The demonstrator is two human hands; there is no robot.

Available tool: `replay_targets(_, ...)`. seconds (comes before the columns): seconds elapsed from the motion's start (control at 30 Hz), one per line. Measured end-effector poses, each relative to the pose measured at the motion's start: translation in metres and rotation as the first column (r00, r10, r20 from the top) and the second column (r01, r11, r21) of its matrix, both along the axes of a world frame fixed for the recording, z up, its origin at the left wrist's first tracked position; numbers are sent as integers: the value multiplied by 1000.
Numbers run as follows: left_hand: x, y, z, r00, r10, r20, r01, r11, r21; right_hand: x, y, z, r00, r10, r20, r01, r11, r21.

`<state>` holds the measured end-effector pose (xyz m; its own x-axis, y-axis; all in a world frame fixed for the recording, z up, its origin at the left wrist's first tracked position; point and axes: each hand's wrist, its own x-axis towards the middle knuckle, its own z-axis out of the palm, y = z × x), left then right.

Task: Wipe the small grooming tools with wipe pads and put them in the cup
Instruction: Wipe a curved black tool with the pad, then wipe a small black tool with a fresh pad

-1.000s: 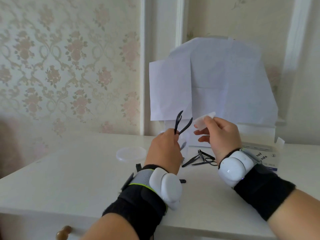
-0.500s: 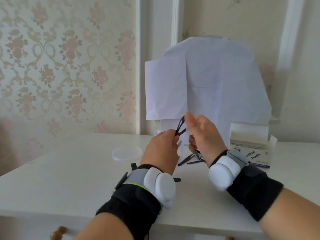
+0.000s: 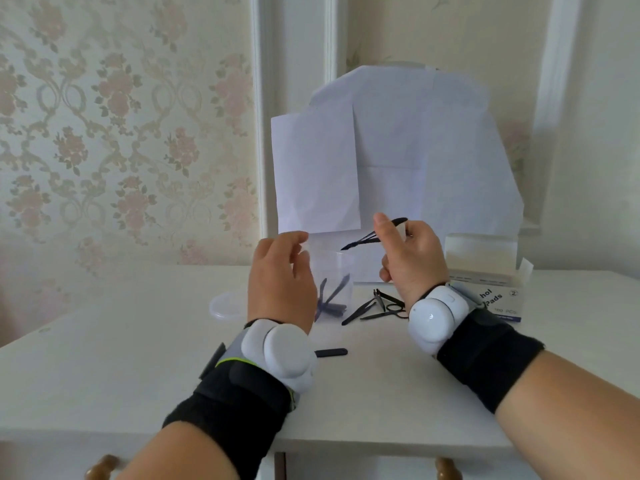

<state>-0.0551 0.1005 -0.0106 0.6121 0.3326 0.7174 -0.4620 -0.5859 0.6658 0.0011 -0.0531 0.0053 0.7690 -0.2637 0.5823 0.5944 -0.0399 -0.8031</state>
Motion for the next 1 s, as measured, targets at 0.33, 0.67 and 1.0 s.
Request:
replay_targets(0.33,1,-2,-6,956,-57,-289,98,987,131,10,10,-17,999,-43,-27,28,908,-419)
replay_targets(0.67,4,0,-6,956,-23,-292,57,992,109,12,3,-12,993,-73,-97,31,925,-380)
replay_targets(1.0,7,0,-7,987,34,-159,-16,993,117,-15,0,0,975,-44,-218,-145,615,-775)
